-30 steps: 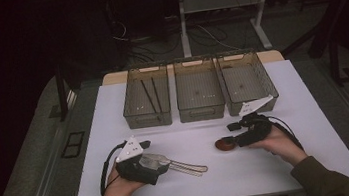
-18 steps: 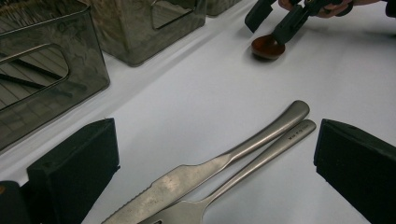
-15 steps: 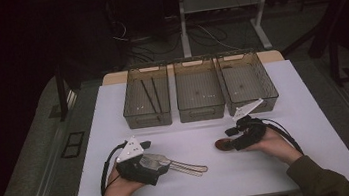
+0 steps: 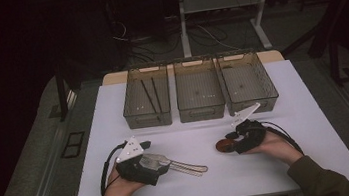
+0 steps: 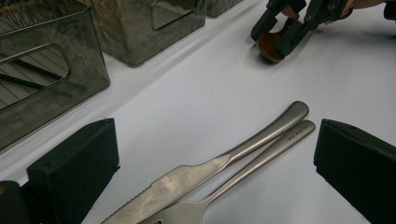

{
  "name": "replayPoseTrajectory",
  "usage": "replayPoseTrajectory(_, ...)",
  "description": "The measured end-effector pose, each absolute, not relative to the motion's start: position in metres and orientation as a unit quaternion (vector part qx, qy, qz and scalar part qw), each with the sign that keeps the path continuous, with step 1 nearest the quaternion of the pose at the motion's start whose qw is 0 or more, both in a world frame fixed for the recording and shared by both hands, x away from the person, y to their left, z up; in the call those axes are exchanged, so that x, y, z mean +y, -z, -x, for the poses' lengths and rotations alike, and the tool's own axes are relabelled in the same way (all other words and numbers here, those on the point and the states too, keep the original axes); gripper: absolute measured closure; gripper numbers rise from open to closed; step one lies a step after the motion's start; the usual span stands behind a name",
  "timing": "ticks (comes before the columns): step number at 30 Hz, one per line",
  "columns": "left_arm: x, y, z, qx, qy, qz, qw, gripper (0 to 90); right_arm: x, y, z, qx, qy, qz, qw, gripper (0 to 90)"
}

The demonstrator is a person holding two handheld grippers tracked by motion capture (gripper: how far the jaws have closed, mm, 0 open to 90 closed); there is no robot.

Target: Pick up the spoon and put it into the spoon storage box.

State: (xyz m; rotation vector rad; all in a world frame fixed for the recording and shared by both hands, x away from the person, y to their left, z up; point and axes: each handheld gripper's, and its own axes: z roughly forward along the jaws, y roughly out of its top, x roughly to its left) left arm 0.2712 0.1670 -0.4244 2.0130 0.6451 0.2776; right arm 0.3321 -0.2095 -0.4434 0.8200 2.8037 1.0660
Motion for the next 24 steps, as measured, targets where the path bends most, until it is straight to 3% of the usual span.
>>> replayPoseTrajectory(24,0.1648,0.4280,-0.2733,0.257,-0.109,-0.831,0.481,0.0,-0.2178,0.4390,-0.3257,0.919,-0.331,-0.214,0.008,80.0)
